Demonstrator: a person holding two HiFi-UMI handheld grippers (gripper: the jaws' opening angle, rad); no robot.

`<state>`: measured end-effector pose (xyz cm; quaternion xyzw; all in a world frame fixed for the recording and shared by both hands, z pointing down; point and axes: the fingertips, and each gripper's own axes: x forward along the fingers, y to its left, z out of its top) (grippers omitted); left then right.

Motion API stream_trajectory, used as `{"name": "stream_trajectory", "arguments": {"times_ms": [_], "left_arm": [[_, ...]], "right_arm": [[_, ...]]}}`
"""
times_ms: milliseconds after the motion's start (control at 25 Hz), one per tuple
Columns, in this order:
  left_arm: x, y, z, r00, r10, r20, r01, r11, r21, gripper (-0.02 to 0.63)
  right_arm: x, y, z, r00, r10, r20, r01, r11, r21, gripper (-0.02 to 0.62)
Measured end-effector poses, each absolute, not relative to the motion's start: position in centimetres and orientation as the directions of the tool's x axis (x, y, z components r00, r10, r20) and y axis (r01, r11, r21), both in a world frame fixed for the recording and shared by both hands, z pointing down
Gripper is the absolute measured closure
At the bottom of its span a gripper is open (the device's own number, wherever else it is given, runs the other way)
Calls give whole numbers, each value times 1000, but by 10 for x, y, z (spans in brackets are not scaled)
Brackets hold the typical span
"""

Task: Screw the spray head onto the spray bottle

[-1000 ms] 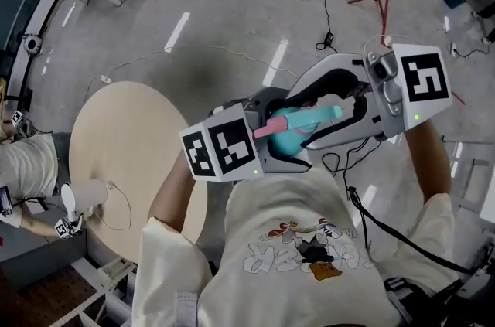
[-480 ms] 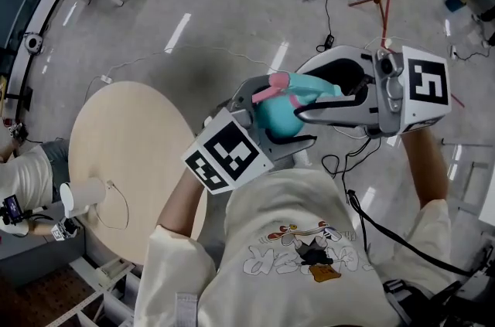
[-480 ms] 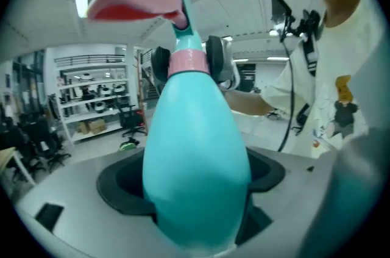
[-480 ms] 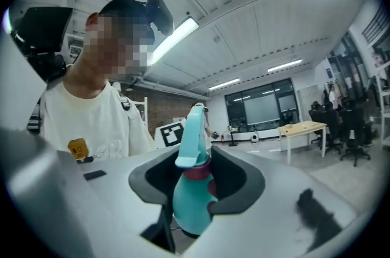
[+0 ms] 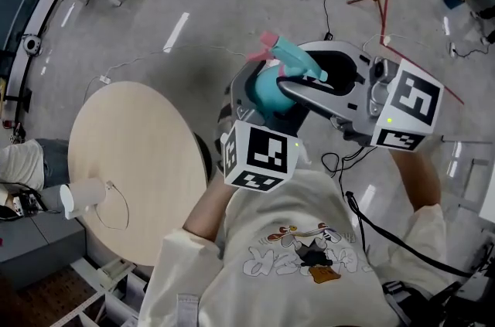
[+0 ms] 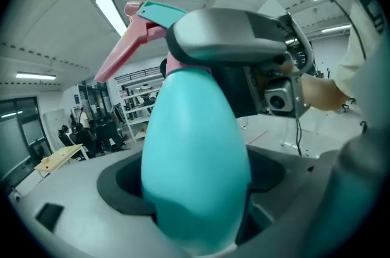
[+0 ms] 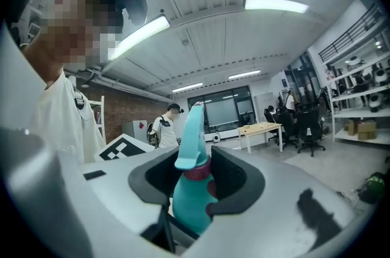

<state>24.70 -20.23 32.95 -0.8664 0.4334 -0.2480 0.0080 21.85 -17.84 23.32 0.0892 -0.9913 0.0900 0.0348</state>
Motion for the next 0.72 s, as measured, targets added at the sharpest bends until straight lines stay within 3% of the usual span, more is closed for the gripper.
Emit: {"name": "stream_trajectory", "arguments": {"times_ms": [320,440,720], "left_arm": [[251,-204,330,545,-729,415,-729,-656,-195,172],[251,-200,335,589,-689,421,-701,-695,-157,172],[245,-191,332,704,-589,396,-621,-782,-59,172]], "right_arm": [[223,-186,230,-971,-233,60,-241,945,-221,430],[229,-187,227,-978,-203,36,-206,944,-257,380],[234,-168,220,-995,-91,34,-96,969,-229,367]]}}
